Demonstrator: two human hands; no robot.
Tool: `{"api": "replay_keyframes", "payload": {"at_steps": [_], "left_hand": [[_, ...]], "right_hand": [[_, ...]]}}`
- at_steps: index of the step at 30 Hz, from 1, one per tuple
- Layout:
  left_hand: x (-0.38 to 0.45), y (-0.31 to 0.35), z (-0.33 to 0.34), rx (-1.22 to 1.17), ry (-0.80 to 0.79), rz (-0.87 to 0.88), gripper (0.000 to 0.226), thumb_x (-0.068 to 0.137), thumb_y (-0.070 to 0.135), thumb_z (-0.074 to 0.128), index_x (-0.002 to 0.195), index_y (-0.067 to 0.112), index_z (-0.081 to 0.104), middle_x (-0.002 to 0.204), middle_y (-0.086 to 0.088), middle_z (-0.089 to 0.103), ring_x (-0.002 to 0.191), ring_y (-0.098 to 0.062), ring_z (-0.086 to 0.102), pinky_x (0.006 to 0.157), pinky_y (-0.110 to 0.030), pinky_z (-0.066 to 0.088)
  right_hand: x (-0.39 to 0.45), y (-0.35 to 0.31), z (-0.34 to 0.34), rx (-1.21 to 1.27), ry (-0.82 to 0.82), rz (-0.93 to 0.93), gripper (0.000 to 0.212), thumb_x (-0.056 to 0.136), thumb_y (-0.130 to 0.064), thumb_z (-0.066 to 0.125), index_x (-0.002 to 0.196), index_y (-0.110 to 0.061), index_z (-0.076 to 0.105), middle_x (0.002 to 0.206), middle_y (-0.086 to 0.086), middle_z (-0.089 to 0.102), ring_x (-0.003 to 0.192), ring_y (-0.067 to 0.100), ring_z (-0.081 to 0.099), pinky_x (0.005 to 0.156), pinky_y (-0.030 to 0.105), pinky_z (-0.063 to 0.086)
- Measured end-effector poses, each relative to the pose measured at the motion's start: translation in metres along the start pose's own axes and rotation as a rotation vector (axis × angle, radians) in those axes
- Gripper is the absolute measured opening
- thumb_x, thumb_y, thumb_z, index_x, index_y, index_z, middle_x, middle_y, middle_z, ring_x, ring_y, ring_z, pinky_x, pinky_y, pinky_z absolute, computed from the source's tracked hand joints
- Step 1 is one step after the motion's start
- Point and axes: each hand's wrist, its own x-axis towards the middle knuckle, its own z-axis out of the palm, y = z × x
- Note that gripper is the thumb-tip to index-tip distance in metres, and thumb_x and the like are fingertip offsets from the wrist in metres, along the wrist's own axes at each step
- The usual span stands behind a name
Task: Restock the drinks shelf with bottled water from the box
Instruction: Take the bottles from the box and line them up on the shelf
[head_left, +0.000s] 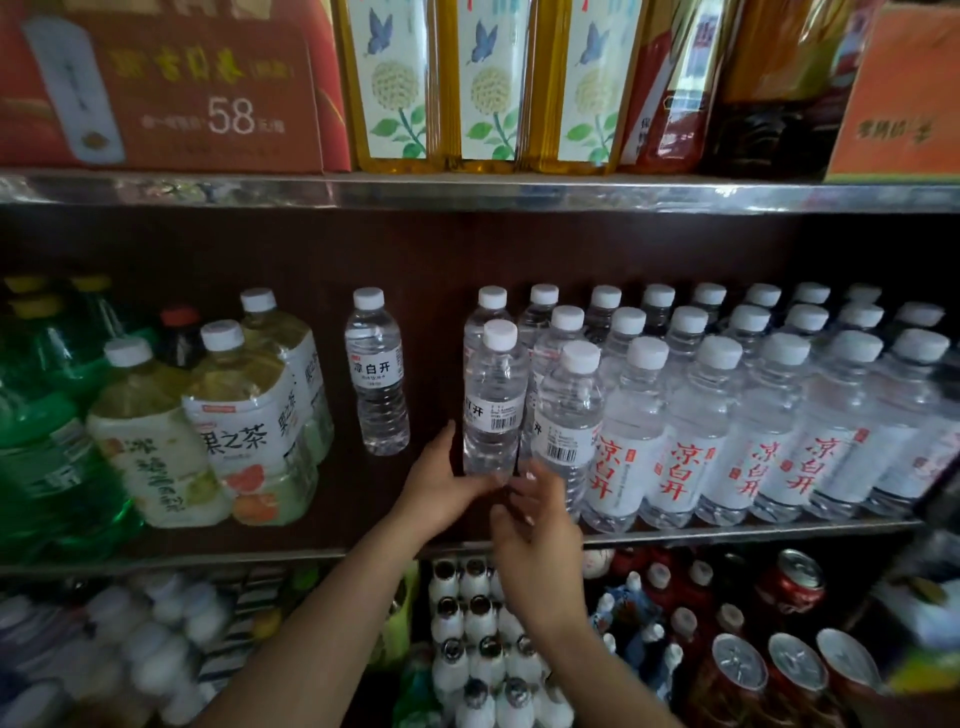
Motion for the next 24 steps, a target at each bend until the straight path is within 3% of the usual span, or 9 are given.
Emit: {"api": "replay_keyframes", "payload": {"at_steps": [2, 4, 7, 10, 12, 13, 16, 19, 24], "left_hand": [[-0.019, 0.000, -0.014, 0.006, -0.016, -0.015, 0.070, 0.078, 0.019, 0.076, 0.139, 0.011, 0.044, 0.140, -0.010, 0.049, 0.122, -0.020, 0.052, 0.101, -0.027, 0.041], [-0.036, 0.000, -0.028, 0.062, -0.058, -0.033, 0.050, 0.082, 0.023, 0.072, 0.128, 0.015, 0.056, 0.129, -0.006, 0.059, 0.109, -0.016, 0.061, 0.097, -0.029, 0.047], [-0.069, -0.004, -0.048, 0.119, -0.071, -0.052, 0.044, 0.084, 0.026, 0.070, 0.125, 0.018, 0.059, 0.122, -0.001, 0.063, 0.099, -0.010, 0.063, 0.092, -0.026, 0.049], [-0.092, -0.004, -0.058, 0.030, -0.075, -0.066, 0.067, 0.081, 0.027, 0.074, 0.140, 0.020, 0.042, 0.140, 0.004, 0.048, 0.114, -0.012, 0.056, 0.098, -0.031, 0.046], [-0.091, 0.004, -0.048, -0.078, -0.076, -0.045, 0.095, 0.074, 0.024, 0.080, 0.149, 0.023, 0.022, 0.146, 0.011, 0.032, 0.123, -0.009, 0.043, 0.106, -0.034, 0.039], [-0.085, 0.008, -0.040, -0.139, -0.027, -0.005, 0.103, 0.070, 0.018, 0.083, 0.150, 0.023, 0.018, 0.144, 0.008, 0.037, 0.124, -0.008, 0.042, 0.107, -0.032, 0.037], [-0.059, 0.007, -0.016, -0.169, 0.153, 0.130, 0.084, 0.070, 0.004, 0.080, 0.142, 0.016, 0.037, 0.122, 0.003, 0.056, 0.116, -0.011, 0.053, 0.094, -0.020, 0.041], [-0.038, 0.002, -0.021, -0.091, 0.183, 0.177, 0.060, 0.066, 0.019, 0.085, 0.120, 0.014, 0.059, 0.107, 0.004, 0.069, 0.101, -0.009, 0.065, 0.085, -0.015, 0.049], [-0.009, 0.022, -0.032, -0.010, 0.258, 0.122, 0.072, 0.048, 0.059, 0.082, 0.109, 0.028, 0.060, 0.100, 0.011, 0.071, 0.093, -0.005, 0.067, 0.088, -0.036, 0.055]], "right_hand": [[-0.003, -0.011, -0.016, -0.044, -0.023, 0.006, 0.043, 0.088, -0.007, 0.062, 0.120, -0.029, 0.044, 0.097, -0.023, 0.056, 0.086, -0.015, 0.056, 0.074, 0.003, 0.045], [-0.006, -0.022, -0.025, -0.107, -0.080, 0.030, 0.045, 0.085, -0.012, 0.068, 0.124, -0.024, 0.048, 0.096, -0.017, 0.057, 0.084, -0.007, 0.056, 0.078, 0.013, 0.047], [-0.019, -0.030, -0.035, -0.196, -0.164, 0.078, 0.057, 0.081, -0.018, 0.074, 0.131, -0.019, 0.047, 0.109, -0.005, 0.059, 0.097, 0.008, 0.058, 0.083, 0.020, 0.045], [-0.033, -0.036, -0.039, -0.269, -0.177, 0.043, 0.077, 0.074, -0.024, 0.080, 0.139, -0.018, 0.039, 0.121, -0.001, 0.057, 0.115, 0.017, 0.056, 0.091, 0.026, 0.046], [-0.032, -0.045, -0.027, -0.327, -0.227, 0.023, 0.102, 0.069, -0.024, 0.084, 0.149, -0.017, 0.020, 0.138, 0.005, 0.048, 0.127, 0.021, 0.047, 0.100, 0.030, 0.042], [-0.028, -0.050, -0.017, -0.320, -0.251, 0.025, 0.109, 0.069, -0.019, 0.083, 0.151, -0.020, 0.010, 0.144, 0.008, 0.042, 0.130, 0.023, 0.044, 0.102, 0.032, 0.041], [-0.005, -0.055, 0.011, -0.313, -0.220, -0.012, 0.096, 0.079, 0.001, 0.063, 0.152, -0.025, 0.006, 0.148, 0.015, 0.036, 0.130, 0.029, 0.044, 0.105, 0.032, 0.037], [0.013, -0.043, 0.011, -0.348, -0.178, -0.081, 0.084, 0.081, 0.000, 0.061, 0.150, -0.022, 0.019, 0.137, 0.015, 0.050, 0.120, 0.029, 0.054, 0.101, 0.033, 0.044], [0.036, -0.045, 0.006, -0.336, -0.103, -0.089, 0.054, 0.089, -0.001, 0.053, 0.140, -0.009, 0.037, 0.122, 0.018, 0.061, 0.112, 0.032, 0.059, 0.091, 0.031, 0.045]]}}
